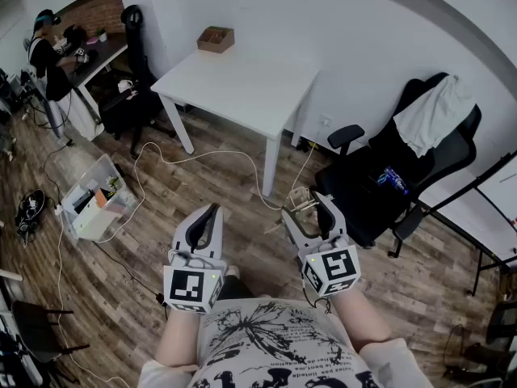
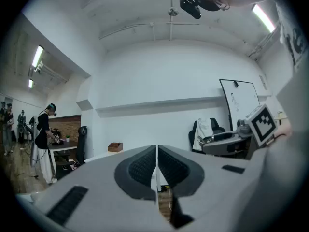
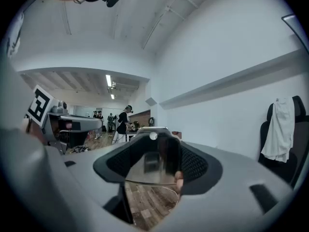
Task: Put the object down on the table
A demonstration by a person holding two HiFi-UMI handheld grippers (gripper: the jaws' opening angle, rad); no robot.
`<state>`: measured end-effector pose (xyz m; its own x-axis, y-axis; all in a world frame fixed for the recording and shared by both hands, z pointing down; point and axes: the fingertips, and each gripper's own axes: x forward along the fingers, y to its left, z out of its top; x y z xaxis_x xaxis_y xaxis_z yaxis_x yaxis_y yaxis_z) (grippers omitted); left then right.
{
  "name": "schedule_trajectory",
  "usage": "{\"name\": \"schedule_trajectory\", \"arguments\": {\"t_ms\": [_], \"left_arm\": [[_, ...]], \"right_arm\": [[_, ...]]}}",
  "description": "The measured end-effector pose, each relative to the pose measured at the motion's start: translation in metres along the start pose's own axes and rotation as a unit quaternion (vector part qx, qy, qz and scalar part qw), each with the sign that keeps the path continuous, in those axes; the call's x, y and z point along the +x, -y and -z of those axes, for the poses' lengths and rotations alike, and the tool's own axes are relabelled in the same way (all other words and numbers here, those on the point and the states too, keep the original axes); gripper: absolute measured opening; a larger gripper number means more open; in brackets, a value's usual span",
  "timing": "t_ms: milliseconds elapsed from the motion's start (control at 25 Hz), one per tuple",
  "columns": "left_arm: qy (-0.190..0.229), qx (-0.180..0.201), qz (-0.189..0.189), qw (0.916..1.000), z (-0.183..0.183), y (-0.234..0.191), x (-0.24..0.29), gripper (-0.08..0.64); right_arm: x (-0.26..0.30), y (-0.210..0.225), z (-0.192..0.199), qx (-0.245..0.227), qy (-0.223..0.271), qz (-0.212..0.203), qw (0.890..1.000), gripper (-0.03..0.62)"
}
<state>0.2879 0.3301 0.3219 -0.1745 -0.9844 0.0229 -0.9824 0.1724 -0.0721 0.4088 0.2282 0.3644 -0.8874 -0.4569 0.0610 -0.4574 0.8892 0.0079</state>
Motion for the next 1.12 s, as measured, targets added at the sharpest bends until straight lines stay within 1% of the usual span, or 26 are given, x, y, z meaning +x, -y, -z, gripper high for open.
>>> {"name": "schedule_trajectory", "arguments": {"t_ms": [200, 400, 520, 640, 840, 960, 1120], "left_arm": [[0.006, 0.003, 0.012, 0.9999, 0.006, -0.012, 0.008, 0.012], [-0.004, -0.008, 0.009, 0.9999, 0.003, -0.028, 0.017, 0.012], [-0.007, -0.016, 0.011, 0.9998, 0.012, -0.041, 0.025, 0.012], [-0.003, -0.016, 0.029, 0.9995, 0.026, -0.057, 0.037, 0.012], [-0.001, -0.014, 0.042, 0.999, 0.029, -0.112, 0.061, 0.012], [-0.003, -0.012, 0.04, 0.9991, 0.021, -0.153, 0.075, 0.012], [-0.008, -0.016, 0.038, 0.9991, 0.025, -0.198, 0.093, 0.012]], "right_arm": [[0.013, -0.002, -0.003, -0.003, -0.007, 0.001, 1.0, 0.281], [0.028, -0.003, -0.002, -0.001, -0.016, 0.004, 1.0, 0.281], [0.042, -0.004, 0.001, 0.011, -0.021, 0.011, 1.0, 0.281], [0.066, -0.007, 0.005, 0.017, -0.029, 0.014, 0.999, 0.281], [0.125, -0.018, 0.006, 0.024, -0.031, 0.033, 0.999, 0.281], [0.164, -0.026, 0.003, 0.028, -0.031, 0.043, 0.998, 0.281], [0.208, -0.034, 0.0, 0.039, -0.035, 0.051, 0.997, 0.281]]}}
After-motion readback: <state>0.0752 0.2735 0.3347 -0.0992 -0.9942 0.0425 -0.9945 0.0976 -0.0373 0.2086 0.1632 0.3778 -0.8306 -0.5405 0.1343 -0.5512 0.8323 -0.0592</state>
